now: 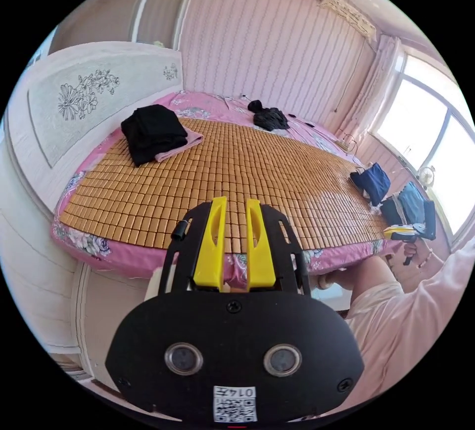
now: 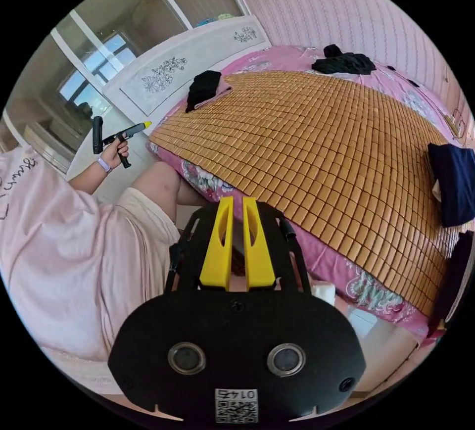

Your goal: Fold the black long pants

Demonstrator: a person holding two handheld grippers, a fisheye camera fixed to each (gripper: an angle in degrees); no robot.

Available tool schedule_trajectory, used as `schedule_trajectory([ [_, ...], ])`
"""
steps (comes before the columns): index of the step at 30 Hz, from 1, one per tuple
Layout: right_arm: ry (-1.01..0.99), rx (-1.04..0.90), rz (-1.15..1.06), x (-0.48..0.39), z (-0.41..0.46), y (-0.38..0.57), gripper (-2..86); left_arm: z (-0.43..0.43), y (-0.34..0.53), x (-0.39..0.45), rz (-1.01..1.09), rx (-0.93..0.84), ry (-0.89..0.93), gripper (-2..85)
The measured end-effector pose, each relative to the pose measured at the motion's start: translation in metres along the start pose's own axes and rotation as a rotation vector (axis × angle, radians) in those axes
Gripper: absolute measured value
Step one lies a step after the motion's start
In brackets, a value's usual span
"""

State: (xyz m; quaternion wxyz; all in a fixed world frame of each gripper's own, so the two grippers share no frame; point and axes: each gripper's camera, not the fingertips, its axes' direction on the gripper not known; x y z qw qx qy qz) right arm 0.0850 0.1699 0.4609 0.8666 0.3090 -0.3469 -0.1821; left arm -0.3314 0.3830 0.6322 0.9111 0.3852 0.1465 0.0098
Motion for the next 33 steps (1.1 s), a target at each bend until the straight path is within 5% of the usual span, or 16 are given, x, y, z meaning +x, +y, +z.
schedule_trajectory([
  [13,0.062,-0.15,-0.571,-0.104,0.248,-0.187,9.5,0.02,0.018,-0.131,-0.151,0.058,-0.046,7.8],
  [28,0.233,-0.107,-0.522,-0.078,0.541,-0.363,16.0,0.141,-0.107,-0.286,-0.269,0.035,-0.125,8.6],
  [33,0.211,-0.278,-0.418,-0.032,0.59,-0.386,13.3,0.178,-0.122,-0.305,-0.294,-0.059,-0.094,6.0],
])
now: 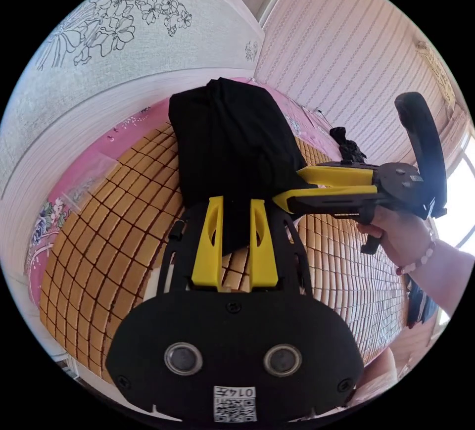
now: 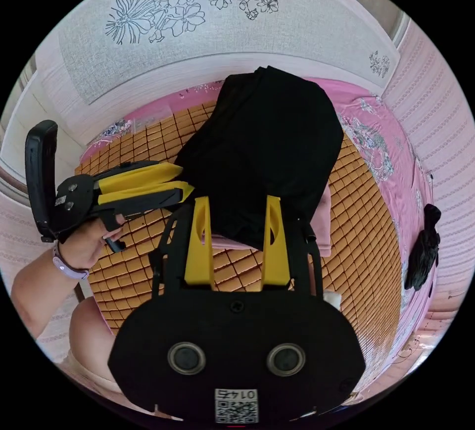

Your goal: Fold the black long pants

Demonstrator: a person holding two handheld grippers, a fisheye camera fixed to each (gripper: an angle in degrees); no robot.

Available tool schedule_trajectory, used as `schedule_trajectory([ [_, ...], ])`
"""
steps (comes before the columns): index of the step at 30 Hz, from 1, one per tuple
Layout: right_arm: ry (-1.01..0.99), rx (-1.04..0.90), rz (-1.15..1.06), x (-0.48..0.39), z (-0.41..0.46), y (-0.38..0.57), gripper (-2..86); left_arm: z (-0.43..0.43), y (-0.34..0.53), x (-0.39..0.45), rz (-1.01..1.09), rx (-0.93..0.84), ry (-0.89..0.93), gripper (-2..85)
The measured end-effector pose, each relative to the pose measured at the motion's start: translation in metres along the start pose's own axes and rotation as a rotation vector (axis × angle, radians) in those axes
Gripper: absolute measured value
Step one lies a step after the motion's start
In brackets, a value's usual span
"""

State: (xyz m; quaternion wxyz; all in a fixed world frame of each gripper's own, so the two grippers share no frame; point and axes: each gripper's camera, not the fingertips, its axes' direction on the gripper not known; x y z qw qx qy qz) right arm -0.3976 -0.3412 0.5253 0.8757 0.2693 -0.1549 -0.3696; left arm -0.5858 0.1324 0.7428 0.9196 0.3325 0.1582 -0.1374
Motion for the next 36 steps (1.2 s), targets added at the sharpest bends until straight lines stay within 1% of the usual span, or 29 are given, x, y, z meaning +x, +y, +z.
schedule_trajectory([
  [1,-0.042,0.018,0.022,0.013,-0.008,0.004,7.7,0.002,-0.001,0.002,0.025,-0.028,0.012,3.7],
  [2,-0.051,0.039,0.029,0.02,-0.014,0.009,4.9,-0.005,0.001,0.003,0.043,-0.012,-0.002,1.4],
  [3,-0.091,0.086,0.028,0.033,-0.028,0.021,4.2,-0.01,0.004,0.003,0.055,0.005,-0.004,0.9],
  [5,-0.189,0.159,0.024,0.053,-0.057,0.043,3.5,-0.042,0.017,0.007,0.12,0.103,0.023,-0.4],
  [6,-0.295,0.201,0.008,0.064,-0.082,0.061,3.1,-0.052,0.02,0.008,0.138,0.129,0.027,-0.6],
  [7,-0.39,0.246,-0.004,0.072,-0.111,0.083,2.8,-0.076,0.028,0.014,0.178,0.174,0.037,-0.8],
  [9,-0.464,0.318,-0.035,0.076,-0.157,0.124,2.5,-0.122,0.045,0.029,0.249,0.252,0.073,-0.9],
  [11,-0.461,0.413,-0.051,0.078,-0.201,0.175,2.2,-0.187,0.086,0.056,0.355,0.337,0.103,-0.9],
  [12,-0.434,0.471,-0.02,0.086,-0.224,0.213,2.1,-0.2,0.099,0.061,0.365,0.351,0.099,-0.9],
  [13,-0.42,0.493,0.052,0.1,-0.236,0.252,2.1,-0.221,0.127,0.071,0.385,0.363,0.115,-1.0],
  [14,-0.422,0.489,0.098,0.108,-0.237,0.272,2.0,-0.235,0.156,0.076,0.375,0.345,0.146,-1.0],
  [16,-0.443,0.388,0.319,0.141,-0.216,0.354,2.0,-0.244,0.199,0.082,0.344,0.27,0.152,-1.0],
  [17,-0.445,0.356,0.365,0.146,-0.208,0.376,2.0,-0.246,0.227,0.083,0.305,0.22,0.125,-1.0],
  [19,-0.399,0.197,0.511,0.151,-0.181,0.454,2.0,-0.248,0.261,0.079,0.227,0.153,0.101,-1.0],
  [21,-0.354,0.099,0.59,0.146,-0.17,0.501,2.0,-0.249,0.284,0.073,0.167,0.077,0.118,-1.0],
  [23,-0.318,0.065,0.646,0.142,-0.169,0.538,2.0,-0.26,0.3,0.068,0.118,0.08,0.129,-1.0],
  [25,-0.394,0.144,0.686,0.145,-0.184,0.568,2.1,-0.27,0.295,0.069,0.11,0.101,0.135,-1.0],
  [27,-0.436,0.223,0.676,0.151,-0.206,0.575,2.2,-0.282,0.281,0.075,0.151,0.144,0.118,-1.0],
  [30,-0.398,0.415,0.58,0.158,-0.265,0.569,2.5,-0.316,0.244,0.088,0.223,0.283,0.093,-1.0],
  [31,-0.366,0.489,0.558,0.161,-0.288,0.569,2.7,-0.335,0.232,0.093,0.239,0.372,0.117,-1.0],
  [32,-0.351,0.519,0.557,0.163,-0.298,0.57,2.9,-0.355,0.224,0.097,0.257,0.46,0.163,-1.0],
  [34,-0.298,0.596,0.594,0.173,-0.317,0.582,3.6,-0.375,0.221,0.103,0.286,0.542,0.236,-1.0],
  [36,-0.269,0.589,0.676,0.179,-0.311,0.596,4.3,-0.376,0.226,0.108,0.305,0.546,0.293,-0.9],
])
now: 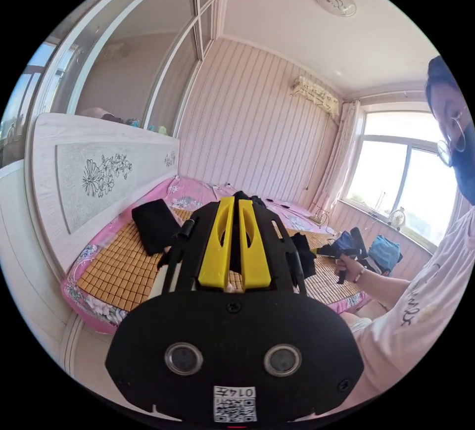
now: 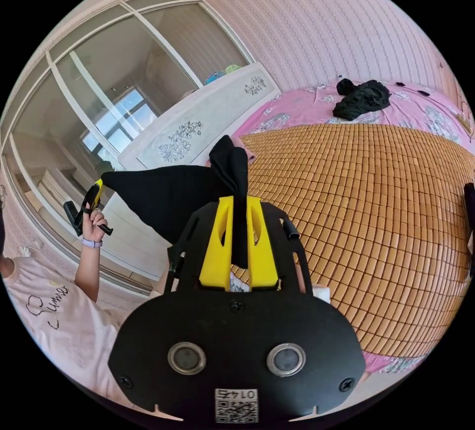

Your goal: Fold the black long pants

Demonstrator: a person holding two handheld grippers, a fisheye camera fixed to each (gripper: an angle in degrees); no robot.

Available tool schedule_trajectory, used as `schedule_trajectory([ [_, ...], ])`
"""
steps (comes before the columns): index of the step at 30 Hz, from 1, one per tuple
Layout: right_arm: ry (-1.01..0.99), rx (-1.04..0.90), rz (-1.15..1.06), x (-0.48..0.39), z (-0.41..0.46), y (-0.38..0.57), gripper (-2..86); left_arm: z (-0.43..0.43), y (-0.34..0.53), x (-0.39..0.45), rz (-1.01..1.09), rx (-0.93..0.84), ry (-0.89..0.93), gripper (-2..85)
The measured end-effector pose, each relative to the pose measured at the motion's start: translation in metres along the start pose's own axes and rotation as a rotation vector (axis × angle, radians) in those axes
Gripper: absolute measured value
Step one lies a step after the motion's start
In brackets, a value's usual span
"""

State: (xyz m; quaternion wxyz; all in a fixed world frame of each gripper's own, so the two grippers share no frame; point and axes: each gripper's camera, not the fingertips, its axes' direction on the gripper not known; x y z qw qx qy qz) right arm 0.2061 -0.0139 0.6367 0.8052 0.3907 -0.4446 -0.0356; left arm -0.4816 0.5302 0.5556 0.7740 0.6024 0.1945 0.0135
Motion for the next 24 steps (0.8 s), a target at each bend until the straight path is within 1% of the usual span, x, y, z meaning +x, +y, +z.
schedule_trajectory([
  [1,0.002,-0.014,0.05,0.01,0.003,0.01,5.0,0.007,0.011,0.003,-0.004,-0.047,0.029,-0.9],
  [3,-0.042,-0.063,0.123,0.022,0.015,0.029,6.4,0.03,0.039,0.002,-0.019,-0.203,0.026,-0.9],
  [5,-0.114,-0.137,0.195,0.029,0.035,0.048,7.8,0.072,0.094,-0.004,-0.046,-0.51,-0.046,-0.9],
  [7,-0.184,-0.293,0.256,0.027,0.064,0.065,9.3,0.092,0.134,-0.007,-0.081,-0.67,-0.042,-0.9],
  [8,-0.198,-0.323,0.261,0.025,0.07,0.067,9.5,0.096,0.152,-0.009,-0.135,-0.709,-0.021,-0.9],
  [11,-0.26,-0.43,0.235,0.001,0.093,0.07,10.5,0.097,0.172,-0.012,-0.219,-0.739,0.005,-0.9],
  [13,-0.277,-0.51,0.139,-0.028,0.11,0.064,12.3,0.093,0.172,-0.013,-0.232,-0.721,0.001,-0.9],
  [15,-0.316,-0.54,0.094,-0.047,0.121,0.056,14.2,0.09,0.168,-0.015,-0.255,-0.688,0.022,-1.0],
  [17,-0.369,-0.506,0.103,-0.061,0.125,0.042,15.6,0.088,0.161,-0.015,-0.251,-0.66,0.033,-1.0],
  [18,-0.426,-0.457,0.159,-0.064,0.126,0.031,15.9,0.088,0.159,-0.014,-0.242,-0.66,0.033,-0.9],
  [19,-0.471,-0.416,0.24,-0.063,0.126,0.022,14.8,0.089,0.156,-0.011,-0.219,-0.667,0.031,-0.9],
  [20,-0.485,-0.408,0.275,-0.063,0.127,0.018,14.2,0.089,0.155,-0.009,-0.202,-0.669,0.021,-0.9],
  [21,-0.469,-0.415,0.325,-0.061,0.129,0.012,10.8,0.088,0.154,-0.008,-0.198,-0.665,0.016,-0.9],
  [22,-0.442,-0.438,0.308,-0.063,0.128,0.008,7.1,0.087,0.153,-0.008,-0.201,-0.654,0.008,-0.9],
  [24,-0.421,-0.443,0.286,-0.067,0.119,0.004,2.9,0.084,0.152,-0.012,-0.225,-0.642,-0.012,-0.9],
])
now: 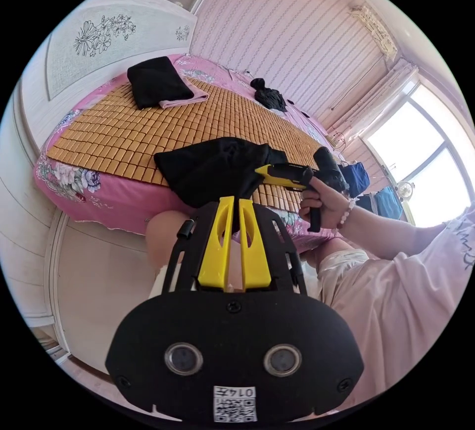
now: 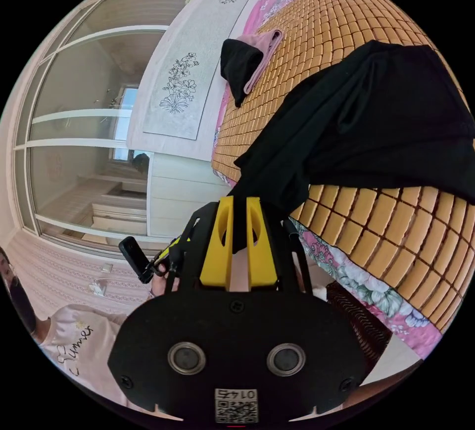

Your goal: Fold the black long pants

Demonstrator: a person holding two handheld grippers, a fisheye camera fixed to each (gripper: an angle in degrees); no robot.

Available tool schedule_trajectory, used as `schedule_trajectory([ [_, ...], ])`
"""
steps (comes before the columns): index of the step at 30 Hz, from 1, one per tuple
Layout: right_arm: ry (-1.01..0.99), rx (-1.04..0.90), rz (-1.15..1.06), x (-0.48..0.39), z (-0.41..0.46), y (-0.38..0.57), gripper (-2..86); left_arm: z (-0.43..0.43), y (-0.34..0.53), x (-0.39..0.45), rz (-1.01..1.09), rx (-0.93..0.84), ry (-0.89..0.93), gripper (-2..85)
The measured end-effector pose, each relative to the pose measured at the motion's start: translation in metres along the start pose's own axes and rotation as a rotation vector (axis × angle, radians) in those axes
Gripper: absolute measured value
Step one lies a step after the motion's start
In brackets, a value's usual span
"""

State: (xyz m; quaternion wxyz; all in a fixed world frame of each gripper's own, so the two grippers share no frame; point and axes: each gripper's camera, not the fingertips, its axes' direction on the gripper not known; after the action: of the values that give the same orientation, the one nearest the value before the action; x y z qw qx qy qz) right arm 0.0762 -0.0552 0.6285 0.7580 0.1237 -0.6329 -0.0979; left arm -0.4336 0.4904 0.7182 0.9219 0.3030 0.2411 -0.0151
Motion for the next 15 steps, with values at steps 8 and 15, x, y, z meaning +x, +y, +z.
schedule_trajectory([
  [8,0.043,0.011,-0.057,-0.037,-0.048,0.036,0.9,-0.013,-0.003,-0.013,-0.081,0.054,-0.062,-0.6],
  [15,0.068,0.055,-0.074,-0.088,-0.066,0.056,0.8,0.032,-0.015,0.049,0.14,-0.108,0.095,8.8],
])
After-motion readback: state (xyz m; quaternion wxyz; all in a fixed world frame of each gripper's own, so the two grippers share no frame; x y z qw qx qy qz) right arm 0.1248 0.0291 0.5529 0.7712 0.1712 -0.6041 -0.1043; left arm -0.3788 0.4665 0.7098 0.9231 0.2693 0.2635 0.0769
